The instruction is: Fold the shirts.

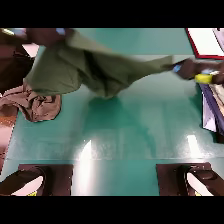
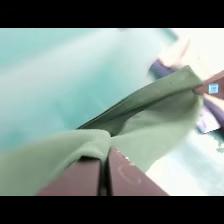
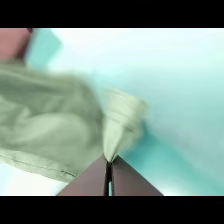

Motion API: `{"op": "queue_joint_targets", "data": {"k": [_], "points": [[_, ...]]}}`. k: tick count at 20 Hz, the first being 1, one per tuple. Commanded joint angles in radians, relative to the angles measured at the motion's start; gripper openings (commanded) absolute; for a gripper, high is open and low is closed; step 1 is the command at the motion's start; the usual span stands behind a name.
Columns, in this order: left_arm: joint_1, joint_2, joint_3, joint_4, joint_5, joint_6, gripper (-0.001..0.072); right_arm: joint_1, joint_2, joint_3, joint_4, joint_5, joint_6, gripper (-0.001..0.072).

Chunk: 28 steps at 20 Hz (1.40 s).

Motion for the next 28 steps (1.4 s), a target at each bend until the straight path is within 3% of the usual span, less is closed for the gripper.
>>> {"op": "queue_joint_targets", "data": {"k": [1,4,6,9,12,17,19,20,21,22,23,24,25,28], "points": [[0.001,0.049,0.241,0.003,-0.217,-0.104,0.0028,-0.023,0.11,0.18,-0.044,0.112,0.033,0.001],[0.001,0.049,0.385,-0.073,-0.274,-0.137,0.0028,-0.023,0.14,0.31,-0.072,0.14,0.047,0.001],[0.001,0.048,0.38,-0.16,-0.264,-0.095,0.0028,-0.023,0.106,0.41,-0.172,0.206,0.102,0.001],[0.001,0.038,0.182,-0.003,-0.237,-0.085,0.0029,-0.023,-0.044,0.517,-0.274,0.364,0.149,0.001],[0.001,-0.068,-0.038,0.08,-0.148,-0.078,0.003,-0.023,-0.261,0.531,-0.277,0.418,0.148,0.001],[0.032,-0.446,-0.087,0.099,0.166,-0.094,0.003,-0.03,-0.631,0.531,-0.461,0.286,0.125,0.001],[0.067,-0.546,-0.074,0.071,0.225,-0.154,0.0032,-0.056,-0.727,0.531,-0.433,0.197,0.126,0.0011],[0.084,-0.574,-0.068,0.058,0.225,-0.172,0.0177,-0.074,-0.766,0.531,-0.393,0.156,0.125,0.0015],[0.099,-0.586,-0.069,0.055,0.222,-0.188,0.0492,-0.089,-0.798,0.531,-0.352,0.126,0.125,0.0016],[0.117,-0.587,-0.068,0.055,0.212,-0.19,0.0567,-0.106,-0.824,0.531,-0.315,0.111,0.125,0.002],[0.137,-0.585,-0.066,0.048,0.187,-0.19,0.0546,-0.123,-0.843,0.531,-0.278,0.108,0.125,0.0121],[0.16,-0.585,-0.054,0.05,0.139,-0.188,0.0545,-0.141,-0.855,0.531,-0.237,0.111,0.125,0.0404],[0.187,-0.585,-0.038,0.05,0.074,-0.183,0.0545,-0.161,-0.857,0.531,-0.196,0.125,0.124,0.0489],[0.257,-0.582,-0.011,0.057,-0.125,-0.133,0.0544,-0.217,-0.814,0.531,-0.143,0.196,0.068,0.0477]]}}
